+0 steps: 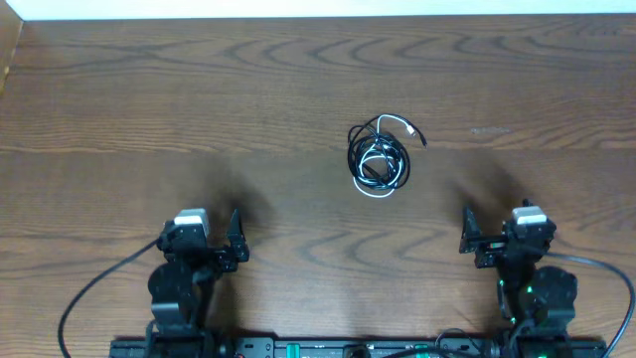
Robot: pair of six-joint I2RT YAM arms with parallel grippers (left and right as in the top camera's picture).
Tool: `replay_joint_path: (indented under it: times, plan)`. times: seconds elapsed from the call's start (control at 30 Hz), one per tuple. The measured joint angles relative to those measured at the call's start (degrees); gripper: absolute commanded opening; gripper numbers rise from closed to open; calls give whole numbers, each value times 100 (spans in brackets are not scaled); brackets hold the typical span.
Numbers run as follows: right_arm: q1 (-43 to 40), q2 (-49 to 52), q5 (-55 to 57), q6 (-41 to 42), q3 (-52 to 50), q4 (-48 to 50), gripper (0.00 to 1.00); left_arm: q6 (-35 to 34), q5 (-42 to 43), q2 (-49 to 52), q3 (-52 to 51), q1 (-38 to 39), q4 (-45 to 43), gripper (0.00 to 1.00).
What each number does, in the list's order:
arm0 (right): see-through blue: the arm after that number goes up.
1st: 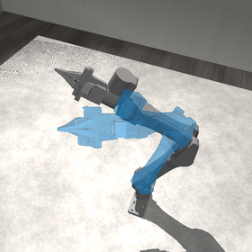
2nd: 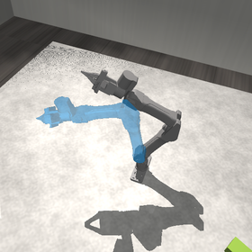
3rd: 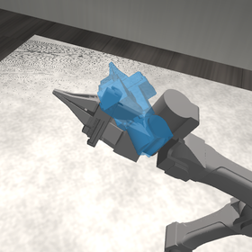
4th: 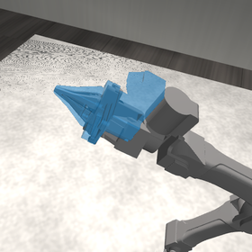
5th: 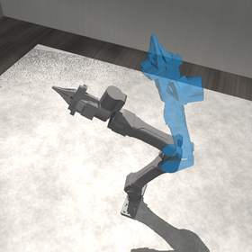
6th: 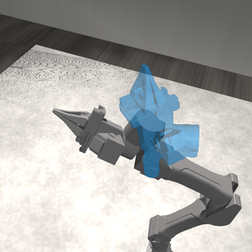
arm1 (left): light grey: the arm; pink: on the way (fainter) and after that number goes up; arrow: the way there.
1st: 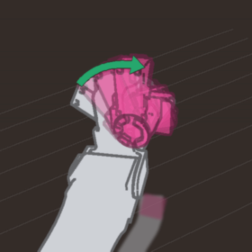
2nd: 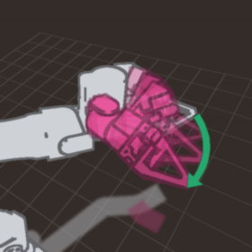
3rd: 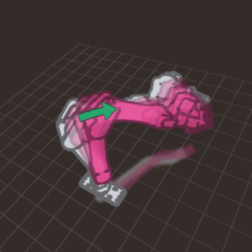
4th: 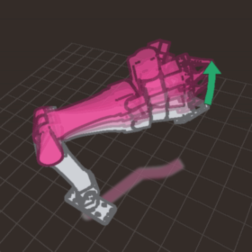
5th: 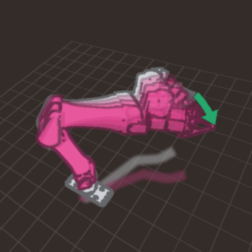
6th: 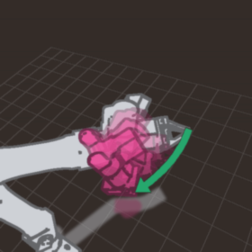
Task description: Untangle cables
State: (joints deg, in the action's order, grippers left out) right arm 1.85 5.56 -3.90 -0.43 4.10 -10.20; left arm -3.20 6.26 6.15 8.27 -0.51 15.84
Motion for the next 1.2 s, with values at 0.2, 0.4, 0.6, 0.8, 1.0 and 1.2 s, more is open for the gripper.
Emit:
replay_joint_path:
  times: [0.2, 0.4, 0.6, 0.8, 1.0, 1.2]
  plan:
    - [2, 1847, 28, 105, 1408, -612, 99, 0, 52, 1652, 1360, 0, 883, 92]
    - [26, 3569, -240, 306, 2745, -1314, 99, 2, 267, 3416, 2942, 0, 2116, 92]
    - [26, 4911, -350, 345, 3904, -2573, 99, -4, 291, 4625, 4229, 0, 3423, 92]
    - [26, 5475, -396, 348, 4315, -2855, 99, -118, 306, 4894, 4662, 0, 3781, 92]
    - [26, 5475, -693, 348, 4321, -2747, 99, -129, 308, 4898, 4662, 0, 3779, 92]
    - [26, 5475, -817, 348, 4321, -2594, 99, -129, 308, 4898, 4662, 0, 3670, 92]
